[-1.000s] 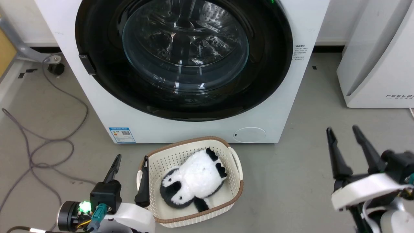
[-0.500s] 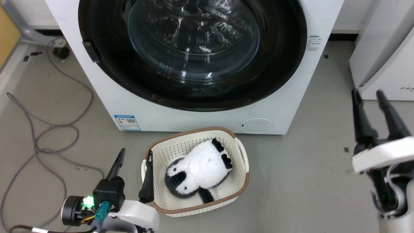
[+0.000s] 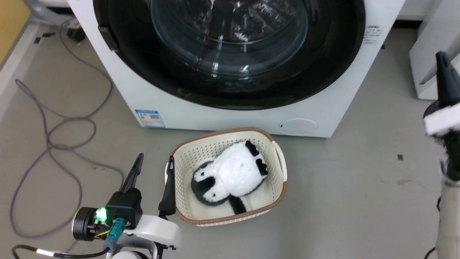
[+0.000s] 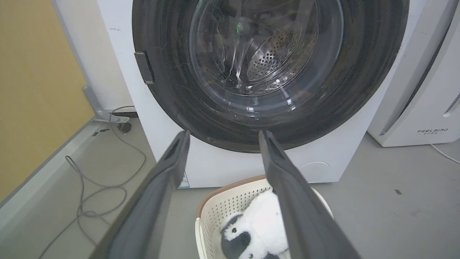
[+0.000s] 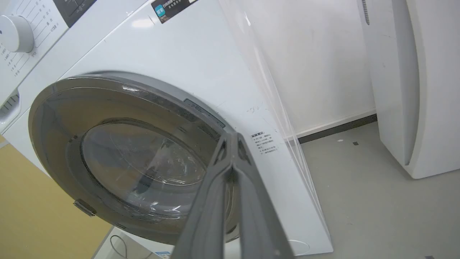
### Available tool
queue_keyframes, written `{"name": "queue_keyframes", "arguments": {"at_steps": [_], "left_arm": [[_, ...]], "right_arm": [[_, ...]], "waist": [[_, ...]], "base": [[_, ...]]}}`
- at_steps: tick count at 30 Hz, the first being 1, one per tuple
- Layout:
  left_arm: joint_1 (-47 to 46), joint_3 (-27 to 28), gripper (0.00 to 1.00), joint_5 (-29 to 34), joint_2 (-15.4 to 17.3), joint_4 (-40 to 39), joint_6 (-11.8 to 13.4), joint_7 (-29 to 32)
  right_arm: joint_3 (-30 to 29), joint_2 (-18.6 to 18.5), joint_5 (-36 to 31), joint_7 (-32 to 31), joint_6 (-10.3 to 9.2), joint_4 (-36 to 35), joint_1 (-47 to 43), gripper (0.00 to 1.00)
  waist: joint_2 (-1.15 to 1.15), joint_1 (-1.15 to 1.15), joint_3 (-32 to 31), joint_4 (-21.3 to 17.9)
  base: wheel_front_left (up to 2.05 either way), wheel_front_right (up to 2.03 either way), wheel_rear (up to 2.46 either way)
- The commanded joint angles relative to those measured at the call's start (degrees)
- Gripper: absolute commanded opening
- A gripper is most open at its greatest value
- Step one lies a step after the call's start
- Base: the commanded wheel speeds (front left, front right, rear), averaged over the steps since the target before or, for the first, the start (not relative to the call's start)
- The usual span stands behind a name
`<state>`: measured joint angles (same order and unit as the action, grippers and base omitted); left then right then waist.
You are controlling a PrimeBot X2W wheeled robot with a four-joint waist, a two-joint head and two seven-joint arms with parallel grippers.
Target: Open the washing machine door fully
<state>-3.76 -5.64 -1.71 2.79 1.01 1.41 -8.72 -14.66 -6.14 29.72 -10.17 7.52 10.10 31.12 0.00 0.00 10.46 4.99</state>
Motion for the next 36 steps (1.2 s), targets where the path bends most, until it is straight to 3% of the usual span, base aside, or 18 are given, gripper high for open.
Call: {"name": "queue_keyframes", "arguments": {"at_steps": [1,21,36], "left_arm": [[-1.1,-0.41,1.0,-0.18,0.08,-0.05,0.27,-0.63],[-4.22,-2.63,1.0,-1.43,0.08,0.19,1.43,-3.03],[-6.04,-4.76,1.0,-2.65,0.09,0.73,2.26,-4.82]], "right_arm": [[-1.83,0.22,1.29,-1.35,-0.02,2.57,3.37,0.0],[-11.47,-3.15,2.89,-15.7,-0.02,22.51,25.98,0.0],[-15.76,-4.38,6.83,-26.45,-0.03,31.85,37.51,0.0]], "waist": [[0.0,0.0,0.86,0.58],[0.0,0.0,7.61,4.55],[0.0,0.0,11.12,7.99]], "base": [[0.0,0.0,0.0],[0.0,0.0,0.0],[0.0,0.0,0.0]]}}
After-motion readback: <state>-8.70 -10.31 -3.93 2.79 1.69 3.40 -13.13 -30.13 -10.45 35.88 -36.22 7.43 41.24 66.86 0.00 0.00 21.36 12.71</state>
